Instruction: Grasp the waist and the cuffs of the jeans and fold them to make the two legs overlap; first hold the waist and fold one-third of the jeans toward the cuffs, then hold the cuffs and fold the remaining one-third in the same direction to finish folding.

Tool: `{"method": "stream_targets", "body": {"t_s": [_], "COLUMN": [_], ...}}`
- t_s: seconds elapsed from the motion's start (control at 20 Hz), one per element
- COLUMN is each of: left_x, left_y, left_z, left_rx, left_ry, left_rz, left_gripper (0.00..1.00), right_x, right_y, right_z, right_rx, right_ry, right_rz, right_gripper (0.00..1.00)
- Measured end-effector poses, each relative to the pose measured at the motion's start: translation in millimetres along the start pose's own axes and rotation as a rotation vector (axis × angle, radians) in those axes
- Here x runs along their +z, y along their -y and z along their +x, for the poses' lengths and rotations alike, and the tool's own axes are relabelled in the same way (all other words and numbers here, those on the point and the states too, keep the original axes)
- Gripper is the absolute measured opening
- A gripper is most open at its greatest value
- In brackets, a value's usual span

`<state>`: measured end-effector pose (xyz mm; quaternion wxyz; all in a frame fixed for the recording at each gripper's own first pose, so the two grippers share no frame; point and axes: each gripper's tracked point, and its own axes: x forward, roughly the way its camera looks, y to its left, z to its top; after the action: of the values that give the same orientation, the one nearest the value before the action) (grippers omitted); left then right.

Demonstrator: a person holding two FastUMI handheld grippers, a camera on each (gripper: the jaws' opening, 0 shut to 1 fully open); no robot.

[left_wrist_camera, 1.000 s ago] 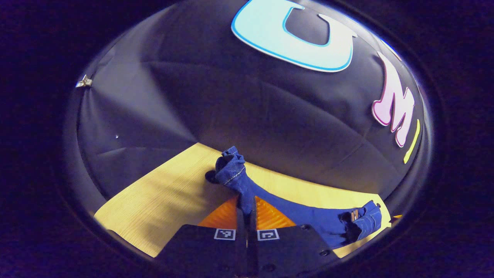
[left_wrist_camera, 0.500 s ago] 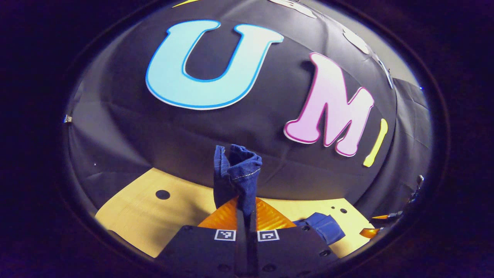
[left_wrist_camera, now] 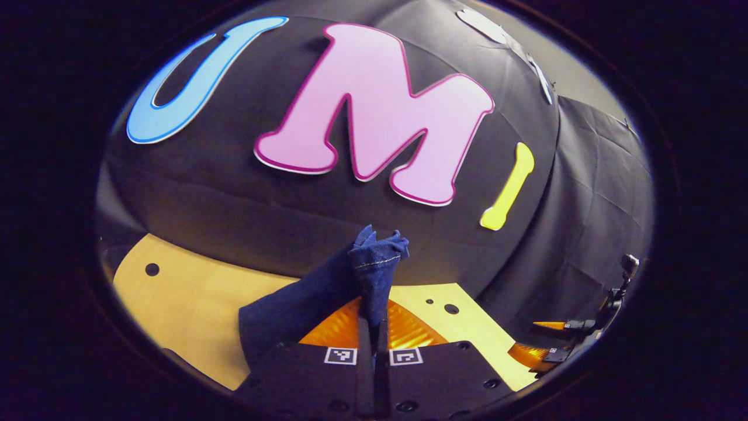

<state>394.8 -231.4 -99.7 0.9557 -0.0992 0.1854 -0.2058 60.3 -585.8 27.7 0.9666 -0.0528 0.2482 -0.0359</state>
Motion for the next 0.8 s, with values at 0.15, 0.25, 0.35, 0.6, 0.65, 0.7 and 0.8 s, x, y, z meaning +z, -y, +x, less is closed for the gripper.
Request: {"method": "stream_targets", "body": {"t_s": [0.15, 0.25, 0.35, 0.6, 0.65, 0.7, 0.8], "left_x": [-40.6, -71.3, -93.1, -106.0, -99.3, -90.6, -68.6], "left_y": [35.0, 44.5, 53.9, 61.5, 59.6, 58.1, 57.2], "left_z": [27.0, 43.1, 50.3, 42.7, 34.2, 19.4, -3.0], "left_rx": [-0.045, -0.051, -0.066, -0.071, -0.068, -0.068, -0.075], "left_ry": [-0.083, -0.133, -0.175, -0.167, -0.151, -0.128, -0.075], "left_rz": [0.005, 0.019, 0.025, 0.031, 0.028, 0.026, 0.025], "left_gripper": [0.06, 0.06, 0.10, 0.46, 0.61, 0.80, 0.97], "right_x": [-12.1, -17.6, -20.0, -16.8, -12.5, -6.2, 6.1], "right_y": [23.7, 34.0, 40.3, 41.3, 38.6, 35.7, 28.8], "right_z": [-11.0, -18.5, -24.2, -41.5, -44.5, -49.2, -59.2], "right_rx": [-0.044, -0.069, -0.087, -0.104, -0.103, -0.101, -0.103], "right_ry": [-0.015, -0.027, -0.026, -0.017, -0.009, 0.003, 0.025], "right_rz": [0.029, 0.051, 0.070, 0.087, 0.093, 0.094, 0.080], "right_gripper": [0.96, 0.97, 0.97, 0.96, 0.96, 0.96, 0.96]}}
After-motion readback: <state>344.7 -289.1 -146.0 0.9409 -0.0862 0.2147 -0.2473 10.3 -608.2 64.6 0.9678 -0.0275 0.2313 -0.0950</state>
